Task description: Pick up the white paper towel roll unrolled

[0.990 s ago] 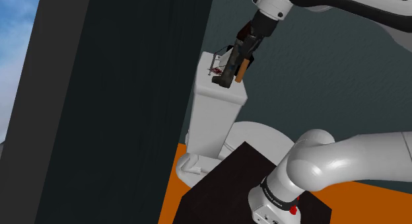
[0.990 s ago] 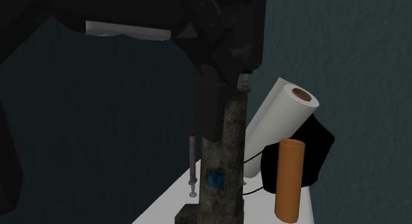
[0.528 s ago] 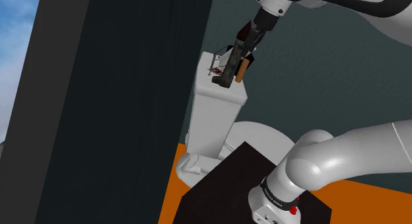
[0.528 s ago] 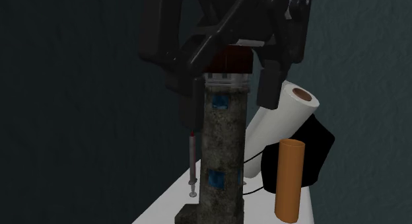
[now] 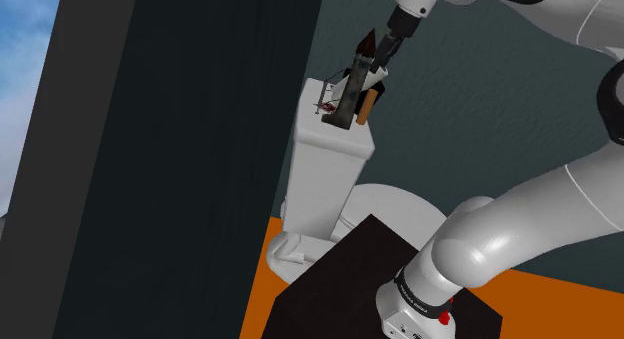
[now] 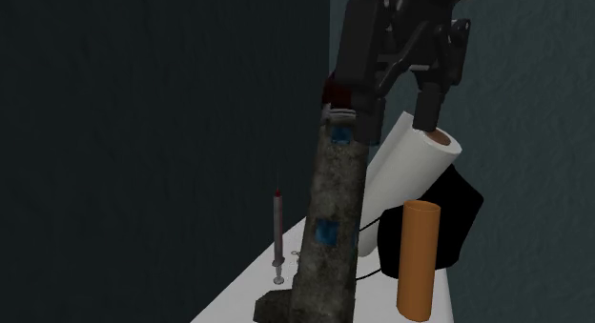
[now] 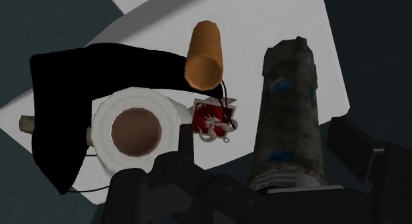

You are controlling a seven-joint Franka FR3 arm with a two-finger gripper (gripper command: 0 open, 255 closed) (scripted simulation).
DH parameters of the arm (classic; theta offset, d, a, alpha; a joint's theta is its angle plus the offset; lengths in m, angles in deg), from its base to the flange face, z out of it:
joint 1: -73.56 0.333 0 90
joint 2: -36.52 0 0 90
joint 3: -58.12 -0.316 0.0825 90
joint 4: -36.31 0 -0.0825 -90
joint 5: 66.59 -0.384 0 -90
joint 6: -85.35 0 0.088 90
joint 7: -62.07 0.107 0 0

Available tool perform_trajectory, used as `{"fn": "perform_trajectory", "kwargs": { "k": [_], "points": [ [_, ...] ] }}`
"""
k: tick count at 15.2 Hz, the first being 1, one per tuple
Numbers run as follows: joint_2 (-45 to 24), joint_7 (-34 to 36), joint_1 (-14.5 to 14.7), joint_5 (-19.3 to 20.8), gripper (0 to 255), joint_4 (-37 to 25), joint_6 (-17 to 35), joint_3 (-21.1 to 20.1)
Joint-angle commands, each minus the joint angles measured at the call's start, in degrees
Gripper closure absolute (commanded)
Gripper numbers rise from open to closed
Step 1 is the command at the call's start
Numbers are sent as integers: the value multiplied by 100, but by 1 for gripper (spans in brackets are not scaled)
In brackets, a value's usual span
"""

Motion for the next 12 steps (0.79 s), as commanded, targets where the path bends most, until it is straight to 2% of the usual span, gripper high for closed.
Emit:
{"fn": "perform_trajectory", "kwargs": {
  "k": [1, 6, 12],
  "points": [
    [-319, -238, -18, -58, 0, -370, -37, 181],
    [-1234, -875, -108, -370, 0, -1392, -155, 652],
    [-1089, -841, -120, -308, 0, -774, 329, 631]
  ]
}}
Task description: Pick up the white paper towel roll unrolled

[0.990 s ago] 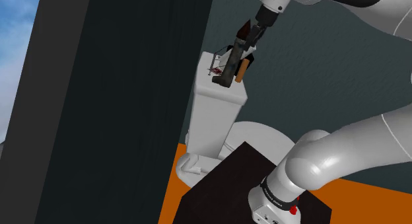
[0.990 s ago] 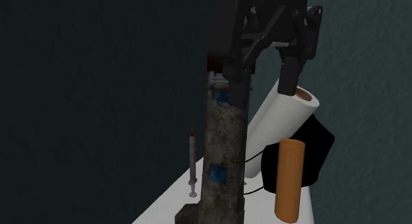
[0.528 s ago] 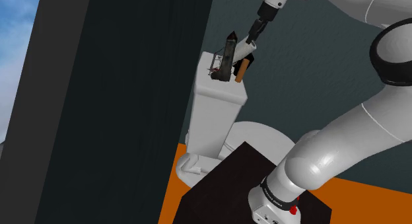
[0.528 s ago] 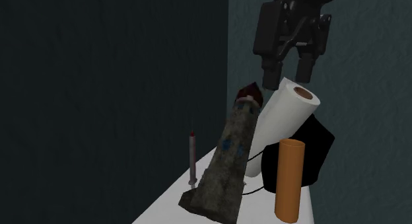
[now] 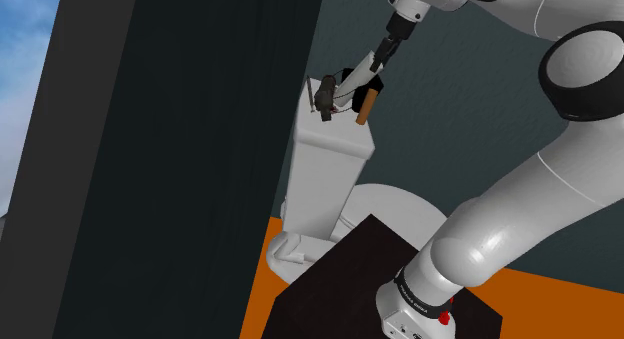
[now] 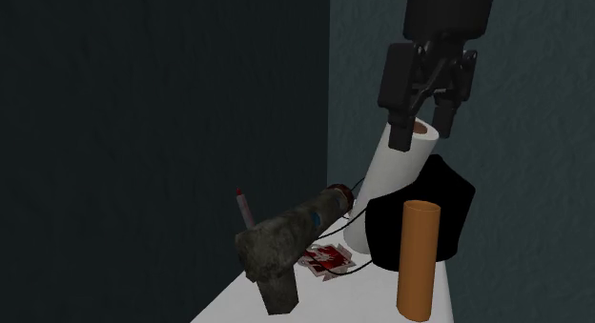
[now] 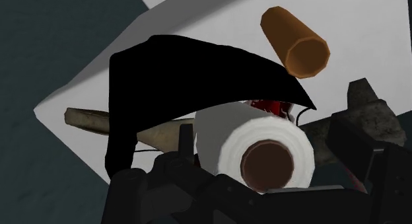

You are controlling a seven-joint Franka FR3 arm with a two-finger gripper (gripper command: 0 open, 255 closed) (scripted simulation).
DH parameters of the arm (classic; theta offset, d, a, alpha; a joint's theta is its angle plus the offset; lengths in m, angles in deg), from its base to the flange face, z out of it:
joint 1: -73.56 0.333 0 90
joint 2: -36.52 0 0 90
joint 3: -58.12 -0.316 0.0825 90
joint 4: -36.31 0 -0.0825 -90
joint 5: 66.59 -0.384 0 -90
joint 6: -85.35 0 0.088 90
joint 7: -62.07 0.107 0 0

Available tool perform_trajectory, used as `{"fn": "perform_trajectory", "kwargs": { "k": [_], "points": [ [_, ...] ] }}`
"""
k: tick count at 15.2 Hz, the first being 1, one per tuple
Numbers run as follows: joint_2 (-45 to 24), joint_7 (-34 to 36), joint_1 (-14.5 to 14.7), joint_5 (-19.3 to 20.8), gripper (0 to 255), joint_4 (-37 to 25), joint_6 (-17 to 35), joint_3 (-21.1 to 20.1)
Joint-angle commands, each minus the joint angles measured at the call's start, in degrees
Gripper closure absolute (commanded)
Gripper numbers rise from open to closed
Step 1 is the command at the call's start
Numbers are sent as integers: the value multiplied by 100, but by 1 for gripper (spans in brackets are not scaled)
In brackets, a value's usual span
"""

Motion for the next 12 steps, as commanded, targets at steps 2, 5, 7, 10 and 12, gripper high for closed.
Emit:
{"fn": "perform_trajectory", "kwargs": {
  "k": [2, 5, 7, 10, 12],
  "points": [
    [48, 5, -7, 20, 0, 251, 209, 0],
    [62, -1, -10, 25, 255, 262, 206, 3],
    [58, -4, -11, 23, 255, 260, 209, 5],
    [61, -5, -12, 24, 255, 268, 214, 6],
    [62, -5, -12, 25, 255, 267, 212, 5]
  ]
}}
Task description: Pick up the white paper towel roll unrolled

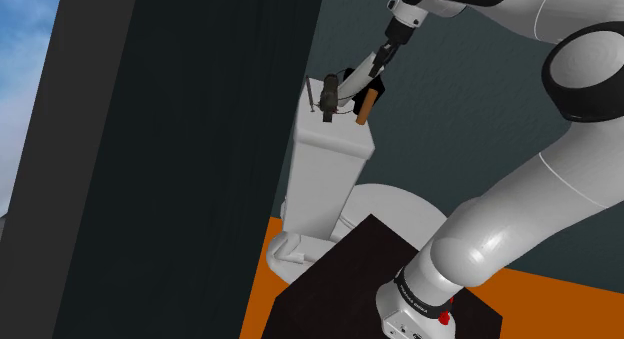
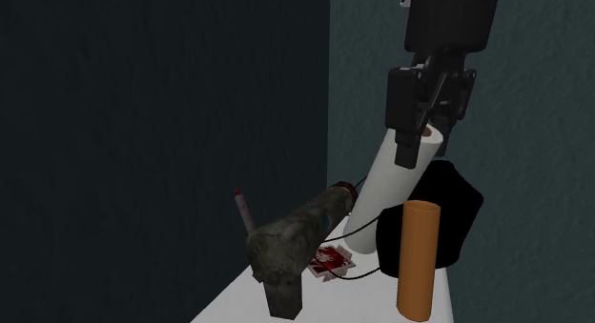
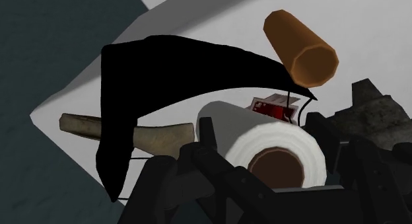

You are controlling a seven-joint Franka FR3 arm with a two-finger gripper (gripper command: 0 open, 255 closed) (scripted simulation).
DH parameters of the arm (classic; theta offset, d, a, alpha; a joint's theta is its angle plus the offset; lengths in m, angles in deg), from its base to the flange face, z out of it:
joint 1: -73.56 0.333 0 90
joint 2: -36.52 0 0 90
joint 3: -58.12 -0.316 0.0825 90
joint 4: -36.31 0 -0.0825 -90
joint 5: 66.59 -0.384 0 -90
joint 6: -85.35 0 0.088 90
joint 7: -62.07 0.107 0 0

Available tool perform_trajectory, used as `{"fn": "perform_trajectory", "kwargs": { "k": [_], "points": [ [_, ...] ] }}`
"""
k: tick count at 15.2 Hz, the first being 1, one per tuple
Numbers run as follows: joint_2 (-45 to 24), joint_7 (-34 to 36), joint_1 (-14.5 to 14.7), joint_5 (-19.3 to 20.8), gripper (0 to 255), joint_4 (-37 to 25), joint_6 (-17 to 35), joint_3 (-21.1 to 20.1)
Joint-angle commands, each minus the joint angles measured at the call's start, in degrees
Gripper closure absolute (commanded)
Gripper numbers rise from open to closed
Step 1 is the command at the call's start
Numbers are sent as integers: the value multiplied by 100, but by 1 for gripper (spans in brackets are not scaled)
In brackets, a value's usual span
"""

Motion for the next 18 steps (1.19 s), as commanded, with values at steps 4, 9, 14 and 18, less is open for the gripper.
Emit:
{"fn": "perform_trajectory", "kwargs": {
  "k": [4, 9, 14, 18],
  "points": [
    [-79, -4, 13, -31, 255, -305, -244, -1],
    [-208, -35, 20, -87, 255, -829, -649, 17],
    [-382, -79, 18, -162, 255, -1409, -1070, 48],
    [-472, -102, 14, -202, 255, -1678, -1257, 67]
  ]
}}
